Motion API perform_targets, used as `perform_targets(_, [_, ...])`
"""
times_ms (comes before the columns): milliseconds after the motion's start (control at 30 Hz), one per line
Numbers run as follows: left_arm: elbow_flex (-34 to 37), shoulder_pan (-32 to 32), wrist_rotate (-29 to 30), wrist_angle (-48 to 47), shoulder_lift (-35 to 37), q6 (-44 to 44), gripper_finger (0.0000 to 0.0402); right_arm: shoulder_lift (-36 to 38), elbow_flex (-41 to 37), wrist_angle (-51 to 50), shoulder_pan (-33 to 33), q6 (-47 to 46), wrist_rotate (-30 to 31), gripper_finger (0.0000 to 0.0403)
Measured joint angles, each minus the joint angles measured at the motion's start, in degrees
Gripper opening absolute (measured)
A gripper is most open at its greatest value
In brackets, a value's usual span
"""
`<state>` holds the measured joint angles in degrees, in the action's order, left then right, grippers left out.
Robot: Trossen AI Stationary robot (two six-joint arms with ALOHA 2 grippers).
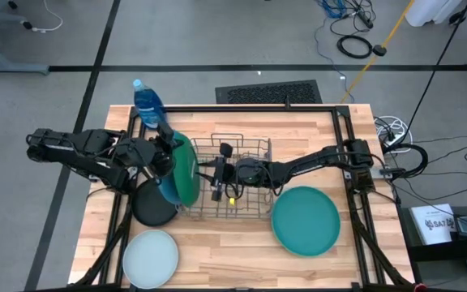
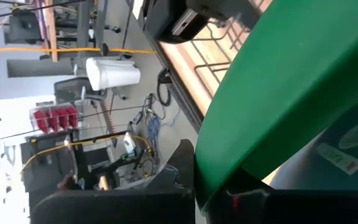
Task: Sort dishes
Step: Put the dark green plate into the gray dish rack
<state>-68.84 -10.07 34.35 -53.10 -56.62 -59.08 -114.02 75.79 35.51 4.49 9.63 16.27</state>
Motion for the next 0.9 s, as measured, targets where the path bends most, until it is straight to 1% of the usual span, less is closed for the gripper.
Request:
perform_targets(133, [0.0,1.15,-0.84,0.06,-0.63,-0.19,0.0,-0.22,0.0,0.19,-0.21,0.06,0.48,0.0116])
perform_targets(233, [-0.07,2.59,-2.0,0.24,-1.45,1.87,0.0004,-0.2,0.0,0.37,-0.4,0.1,0.52,0.0116])
perform_targets(367, [-0.07,4.53,-2.12,0.32,-2.91,6.04,0.003,-0.2,0.0,0.22,-0.43,0.07,0.69,0.0116])
perform_targets(500, [0.02,5.66,-1.97,-0.24,-3.98,6.55,0.006,-0.2,0.0,-0.14,-0.45,0.1,0.68,0.0116])
perform_targets(633, [0.02,6.21,-2.01,-0.17,-4.02,6.25,0.0082,-0.2,0.0,-0.92,-0.42,0.06,0.64,0.0116])
perform_targets(733, [0.02,6.19,-0.72,0.04,-3.81,6.26,0.0092,-0.2,0.0,-1.43,-0.43,0.06,0.57,0.0116])
perform_targets(900, [0.02,6.21,1.55,0.07,-3.72,6.26,0.0095,-0.15,0.0,-2.02,-0.64,0.04,1.77,0.0116])
